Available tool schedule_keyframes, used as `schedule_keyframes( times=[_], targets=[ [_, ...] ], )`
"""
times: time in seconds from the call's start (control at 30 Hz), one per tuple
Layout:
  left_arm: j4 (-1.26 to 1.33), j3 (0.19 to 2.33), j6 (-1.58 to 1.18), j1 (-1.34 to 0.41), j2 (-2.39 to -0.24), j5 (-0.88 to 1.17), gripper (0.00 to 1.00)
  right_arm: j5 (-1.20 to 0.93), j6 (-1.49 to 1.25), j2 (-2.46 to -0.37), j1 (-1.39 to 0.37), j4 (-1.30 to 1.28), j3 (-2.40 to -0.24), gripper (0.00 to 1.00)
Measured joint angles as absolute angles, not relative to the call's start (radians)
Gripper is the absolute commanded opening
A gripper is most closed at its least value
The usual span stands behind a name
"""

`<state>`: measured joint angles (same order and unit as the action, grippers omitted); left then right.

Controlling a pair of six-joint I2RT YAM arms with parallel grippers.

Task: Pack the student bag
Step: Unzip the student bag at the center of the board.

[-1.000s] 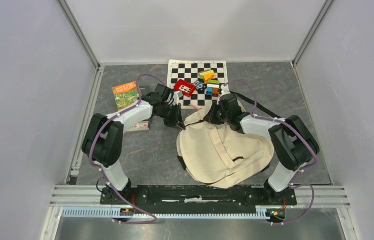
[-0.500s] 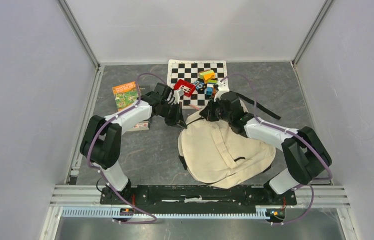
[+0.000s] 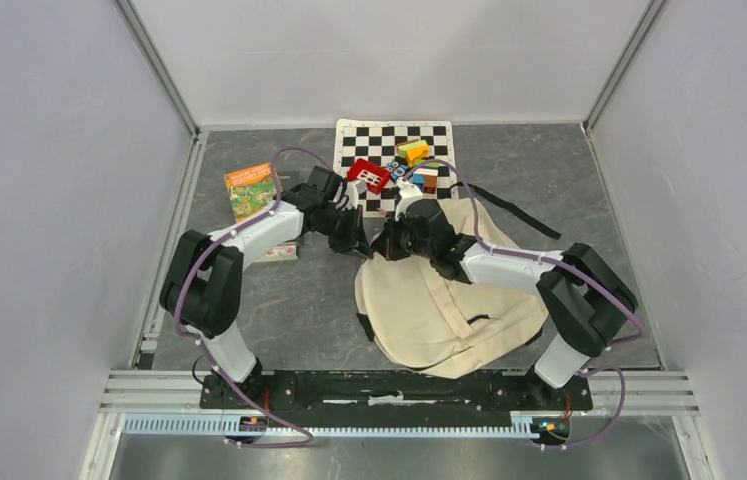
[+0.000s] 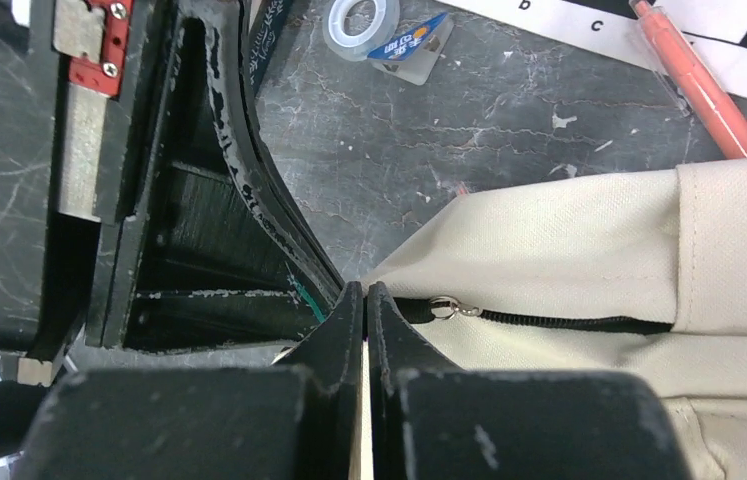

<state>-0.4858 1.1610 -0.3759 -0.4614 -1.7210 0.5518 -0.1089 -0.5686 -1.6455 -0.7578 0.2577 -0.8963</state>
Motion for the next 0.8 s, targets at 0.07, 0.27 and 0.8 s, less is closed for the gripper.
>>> schedule_keyframes(
  times=[0.07,0.27,0.8],
  targets=[
    [-0.490,1.158,-0.376,-0.460,-1.721,0.545,0.02,-0.115,-0.570,-1.658,-0.759,0.257,-0.906,0.00],
    [-0.507,1.158,-0.373,-0.461,-1.716,0.524,0.38,-0.138,-0.476,-1.670,-0.759,0.170,-0.985,0.00],
    [-0.439,1.105,-0.343,-0.416,-1.448,0.286,0.78,-0.200,-0.418,-1.636,-0.794,0.218,-0.961,0.00]
  ],
)
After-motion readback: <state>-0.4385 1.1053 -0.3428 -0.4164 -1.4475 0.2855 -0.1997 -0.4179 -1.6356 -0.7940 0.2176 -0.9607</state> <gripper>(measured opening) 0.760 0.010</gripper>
